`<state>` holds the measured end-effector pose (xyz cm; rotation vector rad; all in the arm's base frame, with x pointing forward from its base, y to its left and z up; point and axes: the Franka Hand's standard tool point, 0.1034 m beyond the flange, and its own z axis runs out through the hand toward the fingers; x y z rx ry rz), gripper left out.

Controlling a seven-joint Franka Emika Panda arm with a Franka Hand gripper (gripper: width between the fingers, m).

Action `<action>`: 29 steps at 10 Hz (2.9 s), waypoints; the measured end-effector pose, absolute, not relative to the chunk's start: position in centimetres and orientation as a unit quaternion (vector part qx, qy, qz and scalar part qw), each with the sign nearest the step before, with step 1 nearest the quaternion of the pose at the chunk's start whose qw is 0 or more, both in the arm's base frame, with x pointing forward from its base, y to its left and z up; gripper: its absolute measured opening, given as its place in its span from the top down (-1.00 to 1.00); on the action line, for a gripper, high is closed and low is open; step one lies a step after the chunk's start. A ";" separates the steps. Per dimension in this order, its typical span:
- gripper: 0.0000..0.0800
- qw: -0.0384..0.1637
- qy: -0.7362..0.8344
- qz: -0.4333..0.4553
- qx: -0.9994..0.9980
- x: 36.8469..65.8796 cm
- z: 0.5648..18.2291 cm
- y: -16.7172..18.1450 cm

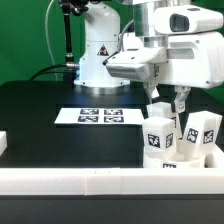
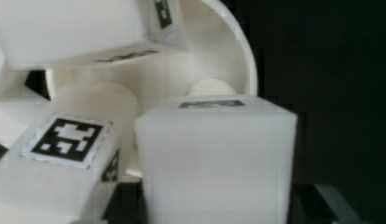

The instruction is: Assemble stool

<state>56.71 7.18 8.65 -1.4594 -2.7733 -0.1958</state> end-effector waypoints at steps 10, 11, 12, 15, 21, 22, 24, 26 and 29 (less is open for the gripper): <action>0.16 0.025 -0.653 -0.061 -0.754 56.5 8.6 7.5; 0.16 0.027 -0.632 -0.067 -0.772 56.6 8.6 7.5; 0.16 0.029 -0.613 -0.066 -0.787 56.6 8.6 7.5; 0.16 0.039 -0.518 -0.064 -0.852 56.6 8.6 7.7; 0.16 0.075 -0.228 -0.052 -0.969 56.3 8.6 9.5; 0.16 0.081 -0.175 -0.048 -0.980 56.2 8.7 10.1; 0.16 0.090 -0.084 -0.043 -0.991 56.2 8.7 10.5; 0.16 0.098 -0.002 -0.045 -0.994 56.3 8.7 10.7; 0.16 0.111 0.090 -0.037 -0.989 56.4 8.8 10.8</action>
Offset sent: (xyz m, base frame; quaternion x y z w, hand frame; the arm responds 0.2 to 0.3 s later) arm 0.0000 0.0000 0.0000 0.0000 0.0000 0.0000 1.0000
